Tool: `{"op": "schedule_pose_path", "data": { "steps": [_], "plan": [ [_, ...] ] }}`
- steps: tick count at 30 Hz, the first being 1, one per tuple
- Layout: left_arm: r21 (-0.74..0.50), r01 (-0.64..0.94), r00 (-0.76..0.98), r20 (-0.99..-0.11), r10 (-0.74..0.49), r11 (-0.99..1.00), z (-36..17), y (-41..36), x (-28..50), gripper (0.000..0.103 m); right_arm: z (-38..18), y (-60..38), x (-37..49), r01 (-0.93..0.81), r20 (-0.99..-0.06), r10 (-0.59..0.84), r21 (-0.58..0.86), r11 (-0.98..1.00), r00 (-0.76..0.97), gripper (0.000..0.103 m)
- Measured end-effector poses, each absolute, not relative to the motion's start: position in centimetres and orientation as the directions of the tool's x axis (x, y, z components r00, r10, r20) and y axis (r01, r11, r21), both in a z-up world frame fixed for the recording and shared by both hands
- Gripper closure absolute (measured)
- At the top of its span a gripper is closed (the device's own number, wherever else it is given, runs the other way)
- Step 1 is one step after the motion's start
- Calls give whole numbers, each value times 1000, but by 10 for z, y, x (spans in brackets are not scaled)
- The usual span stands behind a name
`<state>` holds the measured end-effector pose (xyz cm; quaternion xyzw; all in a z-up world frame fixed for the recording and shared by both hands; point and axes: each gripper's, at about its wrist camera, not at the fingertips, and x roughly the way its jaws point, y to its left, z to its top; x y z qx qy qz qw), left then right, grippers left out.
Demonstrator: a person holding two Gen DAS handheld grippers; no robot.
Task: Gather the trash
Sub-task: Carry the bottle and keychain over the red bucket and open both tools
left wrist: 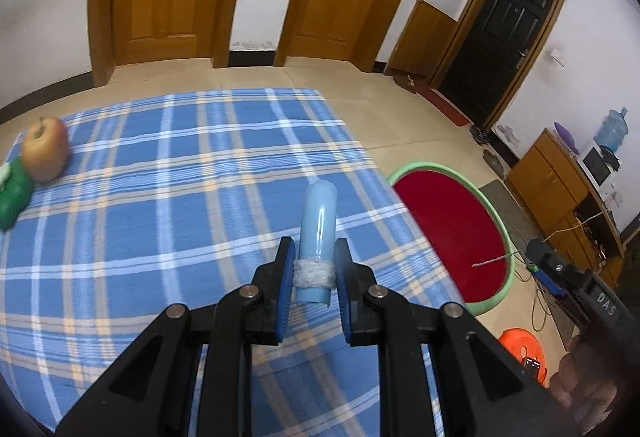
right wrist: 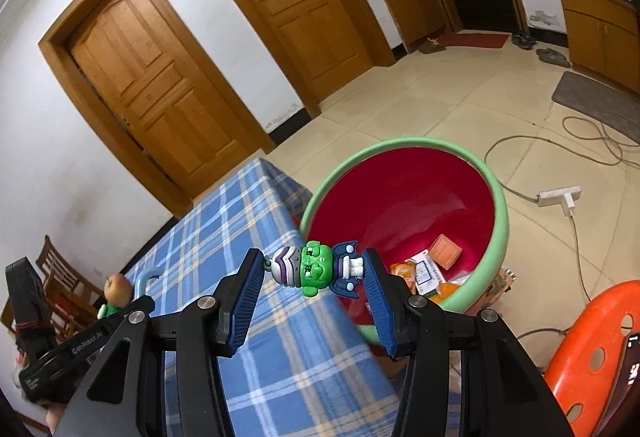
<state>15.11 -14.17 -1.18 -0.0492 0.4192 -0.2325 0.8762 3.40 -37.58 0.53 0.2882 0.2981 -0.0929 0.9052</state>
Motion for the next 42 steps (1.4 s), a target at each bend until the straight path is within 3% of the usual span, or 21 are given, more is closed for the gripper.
{"op": "schedule_pose_path", "data": {
  "steps": [19, 37, 39, 42],
  "plan": [
    [-251, 506, 457, -733, -504, 825, -17, -234, 160, 84, -27, -423, 47, 421, -646, 8, 506, 753, 763, 50],
    [-232, 632, 367, -751, -549, 739, -32, -301, 168, 84, -18, -440, 21, 441, -609, -35, 532, 722, 792, 47],
    [-224, 637, 370, -750, -548, 737, -30, -303, 167, 83, -17, -440, 19, 441, -608, -36, 534, 722, 793, 47],
    [-231, 632, 379, -740, -556, 739, -25, -300, 164, 72, -15, -438, 18, 437, -606, -35, 532, 725, 795, 47]
  ]
}}
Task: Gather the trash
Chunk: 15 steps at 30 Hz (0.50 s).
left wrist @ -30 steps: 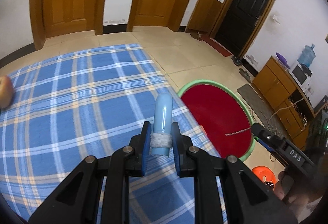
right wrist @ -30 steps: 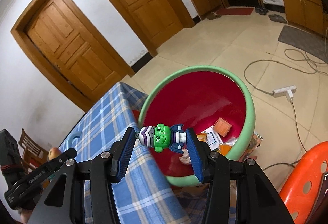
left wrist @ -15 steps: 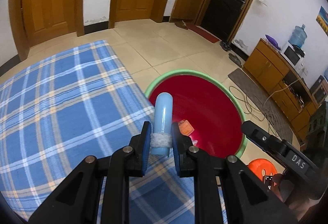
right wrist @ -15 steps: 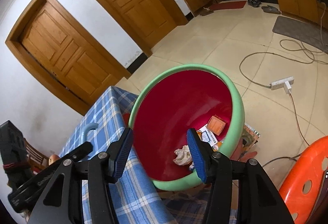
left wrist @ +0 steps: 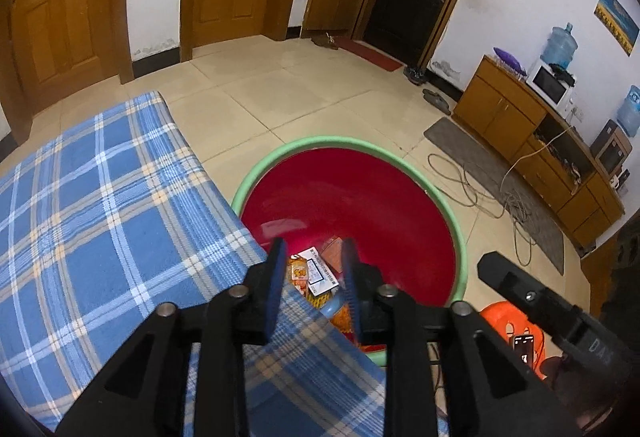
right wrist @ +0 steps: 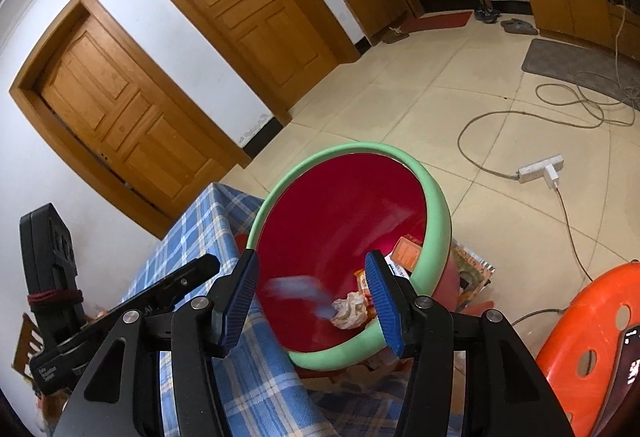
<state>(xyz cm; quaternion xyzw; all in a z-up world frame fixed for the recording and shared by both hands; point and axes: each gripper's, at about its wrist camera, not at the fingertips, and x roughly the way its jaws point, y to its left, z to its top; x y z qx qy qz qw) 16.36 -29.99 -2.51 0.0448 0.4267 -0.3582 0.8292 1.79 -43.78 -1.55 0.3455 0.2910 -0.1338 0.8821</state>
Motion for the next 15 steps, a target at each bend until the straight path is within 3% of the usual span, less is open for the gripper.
{"op": "schedule_pose_path", "data": {
  "steps": [6, 15],
  "plan": [
    [-222, 604, 416, -732, -540, 765, -14, -281, 153, 61, -7, -428, 17, 414, -597, -25, 524, 744, 802, 47],
    [-199, 508, 507, -717, -478, 838, 7, -225, 134, 39, 10, -389, 14, 354, -586, -1, 488, 798, 810, 36]
  ]
}}
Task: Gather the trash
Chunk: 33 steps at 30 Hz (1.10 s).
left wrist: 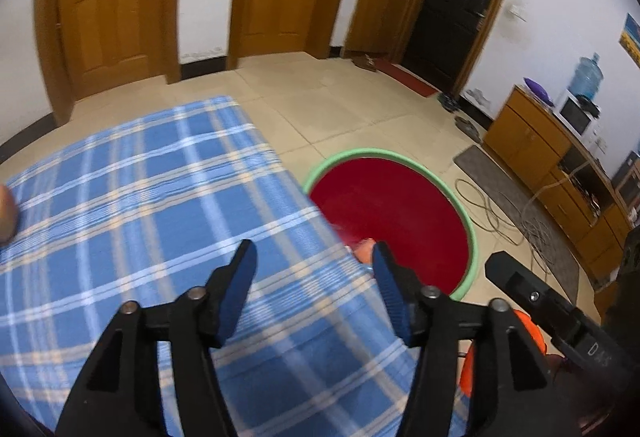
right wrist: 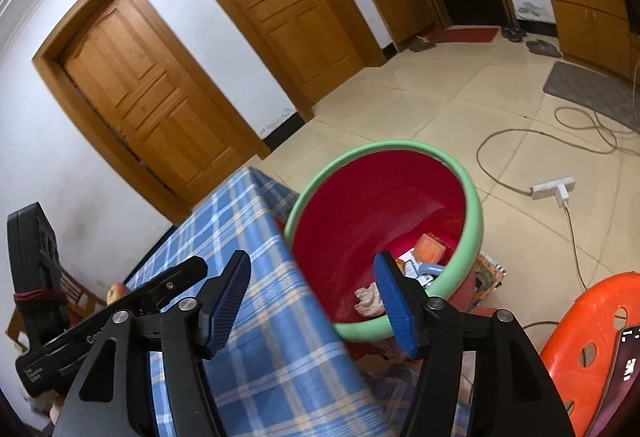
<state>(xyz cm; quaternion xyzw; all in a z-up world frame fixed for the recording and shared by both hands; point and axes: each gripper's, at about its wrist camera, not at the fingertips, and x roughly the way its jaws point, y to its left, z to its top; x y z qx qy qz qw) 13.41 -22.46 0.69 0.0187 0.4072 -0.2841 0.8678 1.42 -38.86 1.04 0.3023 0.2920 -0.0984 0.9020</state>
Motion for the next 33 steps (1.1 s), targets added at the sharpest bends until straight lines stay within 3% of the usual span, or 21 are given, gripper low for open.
{"op": "schedule_pose_path", "data": {
  "steps": [3, 9, 18, 33],
  "plan": [
    [-185, 476, 543, -707, -453, 860, 13, -203, 125, 37, 16, -373, 12, 328, -584, 13, 475, 817, 812, 35],
    [-147, 376, 636, -677, -370, 915, 26, -160, 102, 19, 26, -343, 2, 285, -576, 20, 435, 854, 818, 32],
    [-57, 207, 743, -640, -195, 977, 41, -108, 62, 18, 40, -301, -20, 228, -550, 23, 383, 895, 835, 26],
    [-70, 121, 779, -612, -138, 990, 46, -61, 18, 18, 49, -252, -50, 159, -520, 7, 275, 948, 854, 26]
  ]
}}
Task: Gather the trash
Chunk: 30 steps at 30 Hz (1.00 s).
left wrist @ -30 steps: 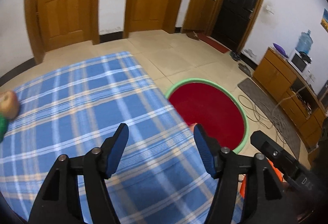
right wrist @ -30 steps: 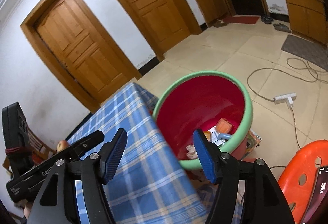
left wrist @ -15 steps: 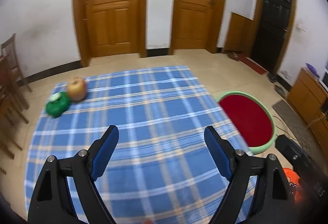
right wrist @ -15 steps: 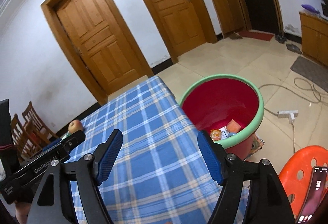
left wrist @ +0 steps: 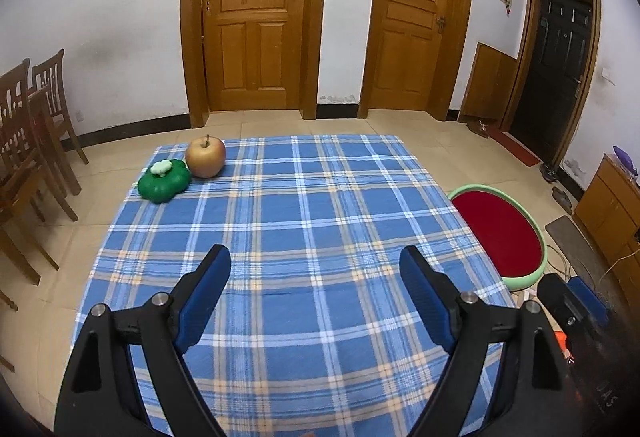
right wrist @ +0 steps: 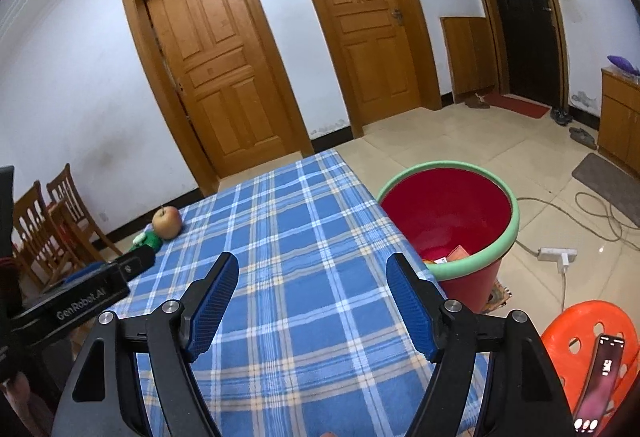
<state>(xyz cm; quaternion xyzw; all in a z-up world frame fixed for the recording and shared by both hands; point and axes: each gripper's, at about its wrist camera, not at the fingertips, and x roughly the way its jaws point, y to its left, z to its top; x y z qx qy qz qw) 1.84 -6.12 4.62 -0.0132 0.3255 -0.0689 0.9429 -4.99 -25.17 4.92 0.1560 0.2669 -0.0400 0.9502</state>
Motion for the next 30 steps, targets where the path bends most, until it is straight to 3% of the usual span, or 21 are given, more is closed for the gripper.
{"op": "schedule_pose_path", "data": {
  "steps": [30],
  "plan": [
    [-91, 126, 780, -606, -155, 988, 48, -56, 11, 18, 46, -244, -55, 147, -526, 14, 263, 954, 850, 26]
  ]
}}
